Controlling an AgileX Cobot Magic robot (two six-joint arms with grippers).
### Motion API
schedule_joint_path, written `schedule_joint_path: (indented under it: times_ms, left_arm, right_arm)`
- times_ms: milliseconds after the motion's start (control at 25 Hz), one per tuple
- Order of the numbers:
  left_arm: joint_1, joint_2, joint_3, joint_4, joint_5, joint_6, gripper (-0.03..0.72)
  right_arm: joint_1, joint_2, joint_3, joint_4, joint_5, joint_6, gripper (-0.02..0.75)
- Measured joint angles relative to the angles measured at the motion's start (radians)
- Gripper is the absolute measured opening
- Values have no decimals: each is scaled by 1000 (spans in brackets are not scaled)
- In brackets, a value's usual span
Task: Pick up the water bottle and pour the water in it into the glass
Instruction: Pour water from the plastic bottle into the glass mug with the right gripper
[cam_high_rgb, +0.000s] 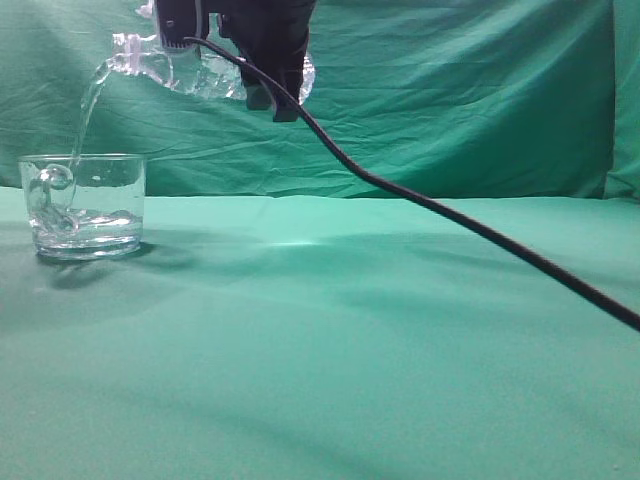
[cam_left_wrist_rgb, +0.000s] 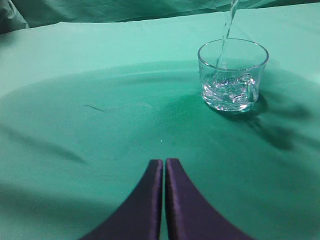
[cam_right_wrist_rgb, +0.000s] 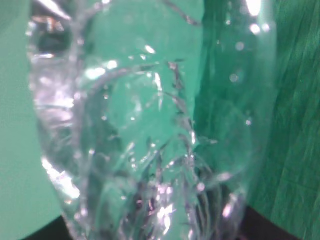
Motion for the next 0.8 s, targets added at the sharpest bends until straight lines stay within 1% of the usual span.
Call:
schedule_joint_path:
  times_ms: [160, 240, 320, 440, 520, 640, 800]
  left_arm:
    - [0, 0, 0, 0, 0, 0, 0]
    - [0, 0, 0, 0, 0, 0, 0]
    - [0, 0, 0, 0, 0, 0, 0]
    - [0, 0, 0, 0, 0, 0, 0]
    - [0, 0, 0, 0, 0, 0, 0]
    - [0, 0, 0, 0, 0, 0, 0]
    - [0, 0, 0, 0, 0, 0, 0]
  right_arm:
    - [0, 0, 0, 0, 0, 2, 316]
    - [0, 0, 0, 0, 0, 37, 316]
    - [0, 0, 0, 4, 0, 133, 316]
    - [0, 0, 4, 11, 0, 348, 316]
    - [0, 0, 14, 50, 0, 441, 316]
    - [0, 0, 18, 194, 27, 491, 316]
    - [0, -21, 20, 478, 107, 501, 316]
